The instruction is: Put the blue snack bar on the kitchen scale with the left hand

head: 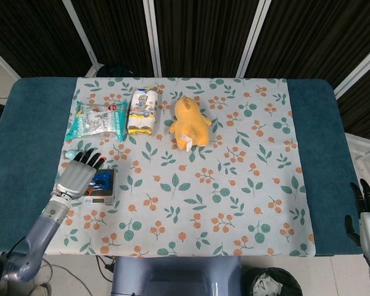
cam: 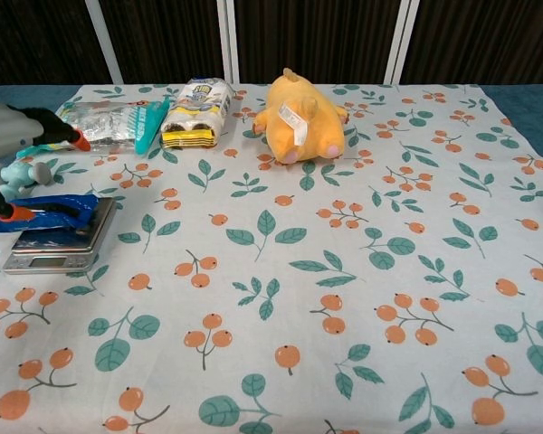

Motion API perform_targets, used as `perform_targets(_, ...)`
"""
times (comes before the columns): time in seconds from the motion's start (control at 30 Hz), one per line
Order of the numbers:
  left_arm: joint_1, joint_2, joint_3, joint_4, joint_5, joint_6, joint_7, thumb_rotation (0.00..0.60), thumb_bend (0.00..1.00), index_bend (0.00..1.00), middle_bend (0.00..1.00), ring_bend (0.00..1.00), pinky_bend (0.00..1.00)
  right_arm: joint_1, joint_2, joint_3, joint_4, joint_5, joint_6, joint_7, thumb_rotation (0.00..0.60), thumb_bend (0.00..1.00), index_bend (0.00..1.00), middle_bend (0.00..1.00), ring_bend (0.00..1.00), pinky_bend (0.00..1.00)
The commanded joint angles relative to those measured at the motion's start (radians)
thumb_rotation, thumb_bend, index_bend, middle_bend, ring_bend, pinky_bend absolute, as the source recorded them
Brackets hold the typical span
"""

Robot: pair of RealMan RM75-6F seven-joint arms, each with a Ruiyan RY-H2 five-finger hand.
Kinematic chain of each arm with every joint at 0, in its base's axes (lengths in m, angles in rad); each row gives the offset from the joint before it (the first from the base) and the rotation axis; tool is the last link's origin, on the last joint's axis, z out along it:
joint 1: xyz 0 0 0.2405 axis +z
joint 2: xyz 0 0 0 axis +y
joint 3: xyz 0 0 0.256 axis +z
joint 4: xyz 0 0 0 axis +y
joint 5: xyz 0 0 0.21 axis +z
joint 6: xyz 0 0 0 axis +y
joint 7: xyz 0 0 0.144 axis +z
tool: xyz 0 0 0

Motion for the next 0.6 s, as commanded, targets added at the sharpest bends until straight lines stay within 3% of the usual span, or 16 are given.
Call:
perform_targets(0.03, 0.047, 0.085, -0.023, -0.138, 0.098, 0.125, -0.058, 0.6, 0.17, 0.13, 0.09, 0.01, 0.18, 0.0, 0.0, 0.0, 0.0, 0.001, -0.001, -0.001, 0.6, 0.55, 0.06, 0.03, 0.0, 0.0)
perform_targets(0.13, 0.1, 0.178, -0.002, -0.231, 0.2, 0.187, -0.191, 0.6, 0.17, 0.13, 0.09, 0.01, 0.18, 0.0, 0.0, 0.001, -0.002, 0.001, 0.001, -0.001, 0.6, 0.56, 0.06, 0.03, 0.0, 0.0)
perform_targets(0.3, 0.199, 0.276, 0.047, -0.257, 0.303, 0.308, -0.31, 0.6, 0.16, 0.13, 0.09, 0.01, 0.18, -0.001, 0.002, -0.001, -0.005, -0.007, 0.005, -0.002, 0.6, 0.56, 0.06, 0.03, 0.0, 0.0)
perform_targets(0.47, 0.299, 0.283, 0.083, -0.191, 0.347, 0.413, -0.406, 0.6, 0.17, 0.12, 0.09, 0.01, 0.17, 0.003, 0.004, -0.002, 0.01, -0.02, 0.006, 0.0, 0.6, 0.56, 0.06, 0.03, 0.0, 0.0)
perform_targets(0.6, 0.344, 0.27, 0.094, -0.133, 0.342, 0.438, -0.448, 0.6, 0.17, 0.12, 0.08, 0.01, 0.17, 0.005, 0.007, -0.006, 0.018, -0.032, 0.004, 0.016, 0.6, 0.56, 0.06, 0.03, 0.0, 0.0)
